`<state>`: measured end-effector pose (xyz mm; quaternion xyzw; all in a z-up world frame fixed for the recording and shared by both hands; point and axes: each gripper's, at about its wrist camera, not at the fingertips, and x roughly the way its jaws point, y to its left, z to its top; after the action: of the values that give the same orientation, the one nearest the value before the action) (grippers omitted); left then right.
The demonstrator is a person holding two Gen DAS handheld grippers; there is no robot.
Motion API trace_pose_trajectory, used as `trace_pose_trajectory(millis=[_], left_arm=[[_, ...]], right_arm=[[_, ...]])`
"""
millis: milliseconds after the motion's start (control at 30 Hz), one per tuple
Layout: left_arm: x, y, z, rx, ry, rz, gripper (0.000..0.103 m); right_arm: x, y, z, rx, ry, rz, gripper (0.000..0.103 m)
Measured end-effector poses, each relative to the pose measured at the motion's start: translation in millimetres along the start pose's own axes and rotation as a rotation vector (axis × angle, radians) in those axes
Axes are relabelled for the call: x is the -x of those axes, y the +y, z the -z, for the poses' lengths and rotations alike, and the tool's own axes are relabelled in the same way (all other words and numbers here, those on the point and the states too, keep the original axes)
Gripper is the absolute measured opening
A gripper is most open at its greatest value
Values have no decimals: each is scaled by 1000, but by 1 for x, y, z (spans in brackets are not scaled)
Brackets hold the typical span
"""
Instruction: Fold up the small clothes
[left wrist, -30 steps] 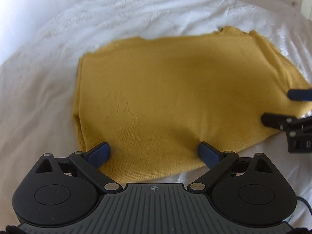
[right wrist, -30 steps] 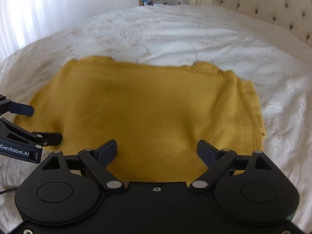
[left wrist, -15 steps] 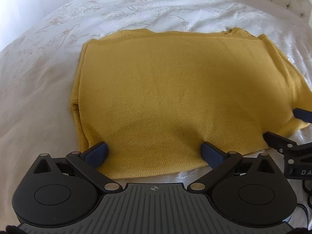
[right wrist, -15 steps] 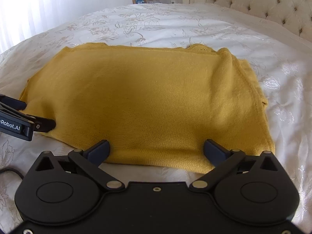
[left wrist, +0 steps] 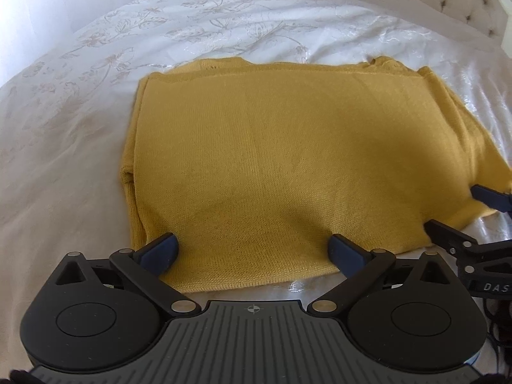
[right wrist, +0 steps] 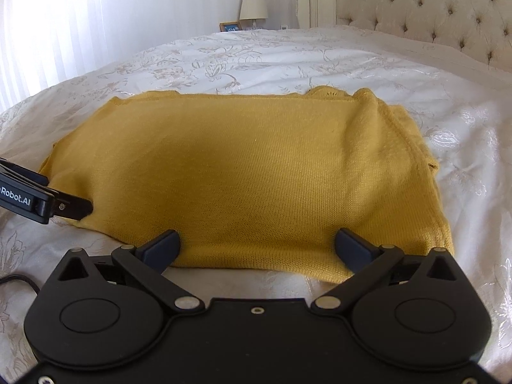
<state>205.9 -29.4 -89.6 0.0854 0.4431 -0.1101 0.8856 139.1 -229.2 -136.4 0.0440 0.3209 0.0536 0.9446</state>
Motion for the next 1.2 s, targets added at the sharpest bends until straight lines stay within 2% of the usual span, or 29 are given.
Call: trace_pose_trajectory(millis=[200,267,400,533,633,733,800,833,933,1067,1200], left_arm=[[15,-18,-12,-34,-74,-9,100],[10,-25,-18,-39,-63,-8,100],[-15,-33,-16,-38,19,-12,102],[-21,-29,-8,-24,13,-1,103],[-22,-28,-11,-28,27,3,103],[-22,-28,-10,-25,26,5,103],[-22,-29,-8,-24,16,2,103],[-21,-30,-8,-22,12,0,103],[-16,-29,-15,7,16,6,102],[-9,-26,-42,87,-17,42,101],[-21,-37,-79,61,-39,-21,101]], right_arm=[[1,-4,1,-15,-12,-17,103],[1,-5,1,-20,-15,-21,103],[2,-5,1,-29,-18,-27,103],[7,-14,0,-63,-24,-65,102],[20,-36,-1,-163,-48,-79,101],[37,-73,5,-319,-84,19,101],[42,-101,12,-427,-58,75,102],[42,-113,16,-467,-47,70,102],[51,-134,33,-555,-127,-52,102],[56,-138,46,-577,-197,-106,102],[54,-142,46,-604,-214,-134,102]])
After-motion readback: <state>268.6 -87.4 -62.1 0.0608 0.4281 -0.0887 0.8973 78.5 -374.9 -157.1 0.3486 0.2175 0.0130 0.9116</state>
